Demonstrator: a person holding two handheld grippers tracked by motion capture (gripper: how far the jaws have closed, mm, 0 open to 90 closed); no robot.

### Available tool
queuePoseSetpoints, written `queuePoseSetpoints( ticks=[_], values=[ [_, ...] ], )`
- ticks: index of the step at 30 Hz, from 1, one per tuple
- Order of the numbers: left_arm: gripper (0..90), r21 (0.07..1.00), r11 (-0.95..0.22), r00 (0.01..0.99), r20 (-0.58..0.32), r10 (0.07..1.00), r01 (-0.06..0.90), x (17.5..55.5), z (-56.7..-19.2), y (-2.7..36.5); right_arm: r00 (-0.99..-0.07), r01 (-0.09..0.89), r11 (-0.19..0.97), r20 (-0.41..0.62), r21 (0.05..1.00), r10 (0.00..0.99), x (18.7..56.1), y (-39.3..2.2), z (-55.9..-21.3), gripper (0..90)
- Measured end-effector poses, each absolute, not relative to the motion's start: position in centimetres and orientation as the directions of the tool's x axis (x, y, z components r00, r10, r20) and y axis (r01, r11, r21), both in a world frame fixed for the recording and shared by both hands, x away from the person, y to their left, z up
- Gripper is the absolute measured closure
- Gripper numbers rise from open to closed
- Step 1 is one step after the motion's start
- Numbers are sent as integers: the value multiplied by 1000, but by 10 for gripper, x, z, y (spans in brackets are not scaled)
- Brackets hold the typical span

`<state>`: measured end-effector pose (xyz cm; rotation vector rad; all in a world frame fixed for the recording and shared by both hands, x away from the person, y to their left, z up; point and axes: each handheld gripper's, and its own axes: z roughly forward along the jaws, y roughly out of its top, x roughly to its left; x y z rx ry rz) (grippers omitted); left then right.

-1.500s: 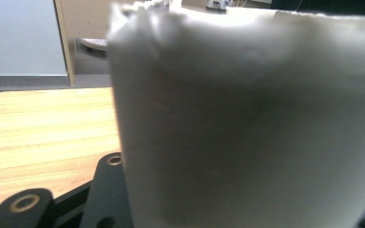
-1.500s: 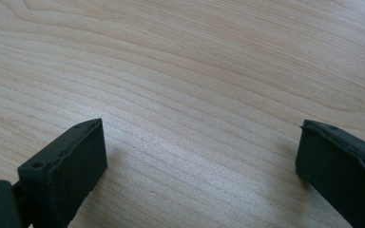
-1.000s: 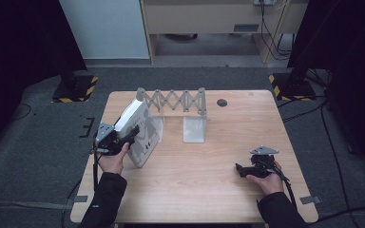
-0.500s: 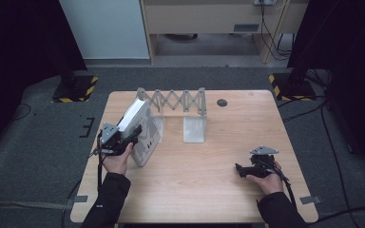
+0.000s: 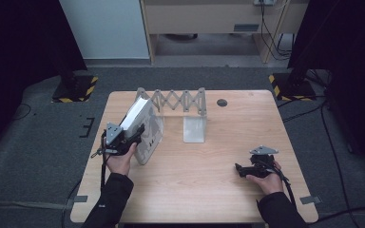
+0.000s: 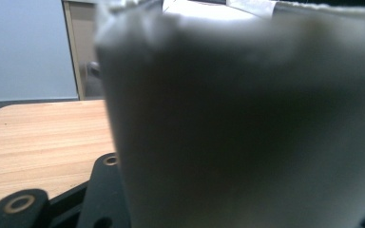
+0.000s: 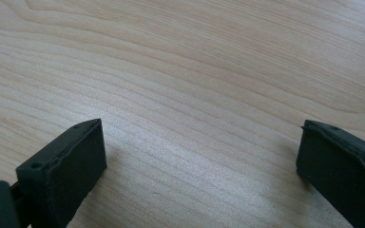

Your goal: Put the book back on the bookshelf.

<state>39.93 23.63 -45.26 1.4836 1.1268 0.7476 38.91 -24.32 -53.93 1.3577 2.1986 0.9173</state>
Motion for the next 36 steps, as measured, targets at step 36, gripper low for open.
queuePoseSetpoints(
  ticks=[36],
  values=[
    [499, 959, 18, 341, -118, 932, 283, 381, -465, 232, -451, 631, 313, 7, 709, 893, 389, -243, -539, 29]
  ],
)
